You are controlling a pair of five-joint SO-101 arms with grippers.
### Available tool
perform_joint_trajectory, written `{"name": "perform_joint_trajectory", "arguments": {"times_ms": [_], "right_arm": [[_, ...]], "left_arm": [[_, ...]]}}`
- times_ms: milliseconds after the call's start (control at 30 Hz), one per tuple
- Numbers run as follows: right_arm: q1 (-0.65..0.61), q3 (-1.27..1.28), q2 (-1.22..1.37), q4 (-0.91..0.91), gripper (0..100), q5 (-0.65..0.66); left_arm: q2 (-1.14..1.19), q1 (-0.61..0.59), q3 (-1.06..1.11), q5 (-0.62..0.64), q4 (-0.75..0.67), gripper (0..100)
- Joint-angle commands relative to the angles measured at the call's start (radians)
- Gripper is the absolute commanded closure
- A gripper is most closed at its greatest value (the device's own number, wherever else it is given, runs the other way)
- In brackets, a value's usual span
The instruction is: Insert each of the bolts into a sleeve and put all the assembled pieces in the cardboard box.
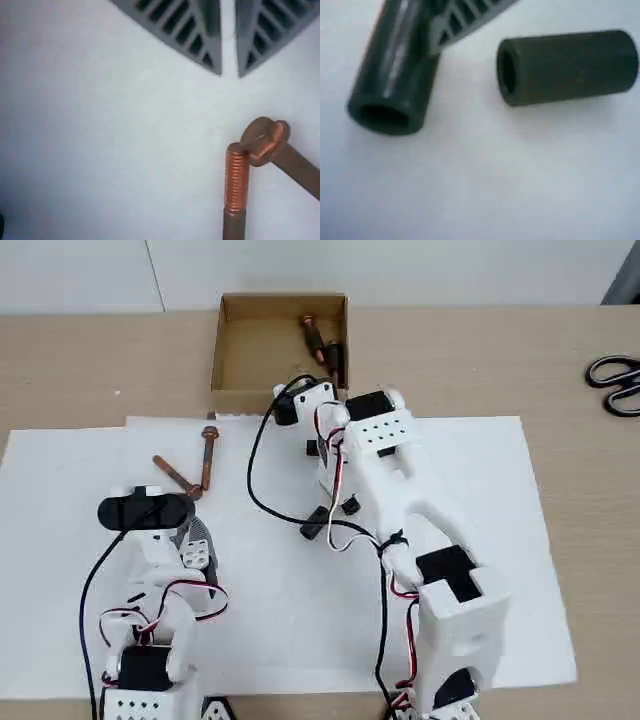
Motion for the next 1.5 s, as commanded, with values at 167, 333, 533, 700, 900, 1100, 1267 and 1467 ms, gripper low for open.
{"name": "perform_joint_trajectory", "arguments": {"times_ms": [167, 333, 533, 700, 900, 1100, 1267, 1467], "right_arm": [[-0.012, -0.006, 0.028, -0.015, 84.0, -0.003], [-0.013, -0.005, 0.03, -0.015, 84.1, -0.028], [-0.018, 0.049, 0.031, -0.056, 85.0, -0.028], [-0.016, 0.089, 0.031, -0.097, 92.2, -0.028], [-0.018, 0.087, 0.021, -0.091, 99.0, -0.026], [-0.053, -0.021, -0.062, 0.041, 99.2, -0.026], [-0.084, -0.137, -0.171, 0.165, 99.5, -0.026], [-0.001, -0.141, -0.294, 0.277, 99.6, -0.023]], "left_arm": [[-0.011, -0.002, -0.004, 0.003, -0.005, 99], [-0.011, -0.002, -0.004, 0.003, -0.005, 99], [-0.011, -0.002, -0.004, 0.003, -0.005, 99], [-0.011, -0.002, -0.004, 0.003, -0.005, 99], [-0.011, -0.002, -0.004, 0.003, -0.005, 99], [-0.011, -0.002, -0.004, 0.003, -0.005, 99], [-0.011, -0.002, -0.004, 0.005, -0.005, 99], [-0.008, 0.003, -0.035, -0.023, 0.031, 99]]}}
